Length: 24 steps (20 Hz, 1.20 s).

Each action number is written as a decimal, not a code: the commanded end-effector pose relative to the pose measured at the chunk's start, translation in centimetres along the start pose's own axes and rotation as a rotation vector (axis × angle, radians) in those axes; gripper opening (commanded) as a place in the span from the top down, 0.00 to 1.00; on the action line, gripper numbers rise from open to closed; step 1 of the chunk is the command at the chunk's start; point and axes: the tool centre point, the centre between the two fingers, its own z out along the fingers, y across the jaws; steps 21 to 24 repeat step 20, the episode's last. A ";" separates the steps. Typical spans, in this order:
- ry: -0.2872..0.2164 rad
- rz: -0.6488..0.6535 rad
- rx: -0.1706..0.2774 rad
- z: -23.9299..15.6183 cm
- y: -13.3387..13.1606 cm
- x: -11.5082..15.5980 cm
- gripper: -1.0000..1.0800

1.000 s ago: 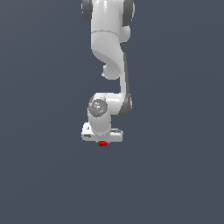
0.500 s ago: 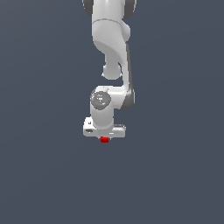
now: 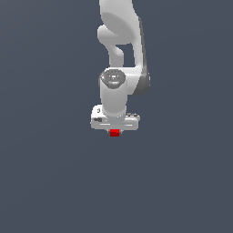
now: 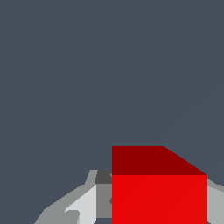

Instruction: Pick up the red cube and move it to a goal position.

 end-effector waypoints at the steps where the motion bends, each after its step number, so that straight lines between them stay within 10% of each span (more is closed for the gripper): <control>1: 0.001 0.000 0.000 -2.5 -0.9 -0.7 1.00; 24: 0.002 0.000 0.000 -12.5 -4.4 -3.2 1.00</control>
